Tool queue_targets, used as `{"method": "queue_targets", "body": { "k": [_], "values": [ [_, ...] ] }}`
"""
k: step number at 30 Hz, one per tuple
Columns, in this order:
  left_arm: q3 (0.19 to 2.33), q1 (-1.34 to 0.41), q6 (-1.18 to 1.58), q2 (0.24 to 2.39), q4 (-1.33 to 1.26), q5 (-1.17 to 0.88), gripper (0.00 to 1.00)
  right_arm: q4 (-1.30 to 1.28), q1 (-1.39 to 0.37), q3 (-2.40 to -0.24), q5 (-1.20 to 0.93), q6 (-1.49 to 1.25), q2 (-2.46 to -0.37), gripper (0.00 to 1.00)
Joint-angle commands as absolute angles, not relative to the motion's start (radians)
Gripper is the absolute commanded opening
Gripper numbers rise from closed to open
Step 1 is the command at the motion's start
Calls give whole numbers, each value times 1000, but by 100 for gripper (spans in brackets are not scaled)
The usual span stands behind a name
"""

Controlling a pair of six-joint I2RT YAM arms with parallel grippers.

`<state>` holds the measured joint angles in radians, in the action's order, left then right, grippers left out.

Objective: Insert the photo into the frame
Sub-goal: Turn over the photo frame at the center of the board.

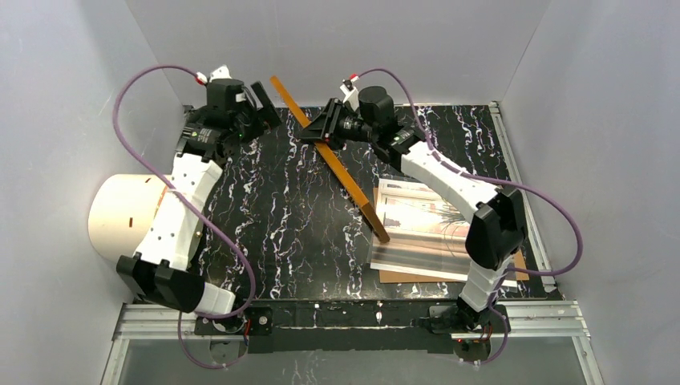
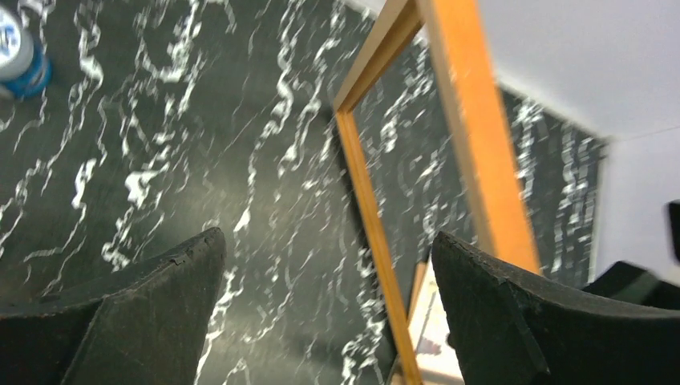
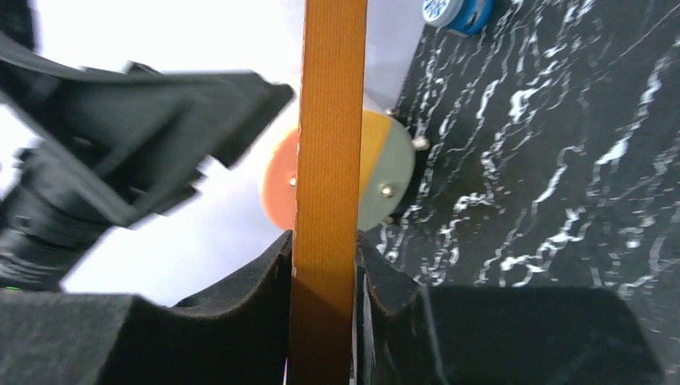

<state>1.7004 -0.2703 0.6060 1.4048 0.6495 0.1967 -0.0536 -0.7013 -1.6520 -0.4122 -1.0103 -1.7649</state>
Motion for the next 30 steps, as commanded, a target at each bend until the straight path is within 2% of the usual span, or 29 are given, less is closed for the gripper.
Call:
{"method": "queue_targets", "body": {
  "k": [1, 5, 11, 17, 23, 30],
  "values": [
    [1625, -270, 610, 1374, 704, 212, 98, 264, -696, -1653, -463, -1261, -1790, 1],
    [1534, -268, 608, 1375, 701, 211, 98, 347, -686, -1678, -430, -1397, -1831, 1],
    [1447, -268, 600, 1372, 695, 199, 98, 323, -675, -1711, -346, -1490, -1866, 1],
    [1357, -263, 601, 1416, 649, 130, 98, 338, -633, -1572, -289, -1528, -1827, 2],
    [1299, -259, 568, 1523, 575, 2, 98, 380, -498, -1356, -357, -1432, -1722, 19],
    [1291, -259, 502, 1682, 422, -182, 98, 440, -315, -1117, -557, -1356, -1618, 29]
  ]
}}
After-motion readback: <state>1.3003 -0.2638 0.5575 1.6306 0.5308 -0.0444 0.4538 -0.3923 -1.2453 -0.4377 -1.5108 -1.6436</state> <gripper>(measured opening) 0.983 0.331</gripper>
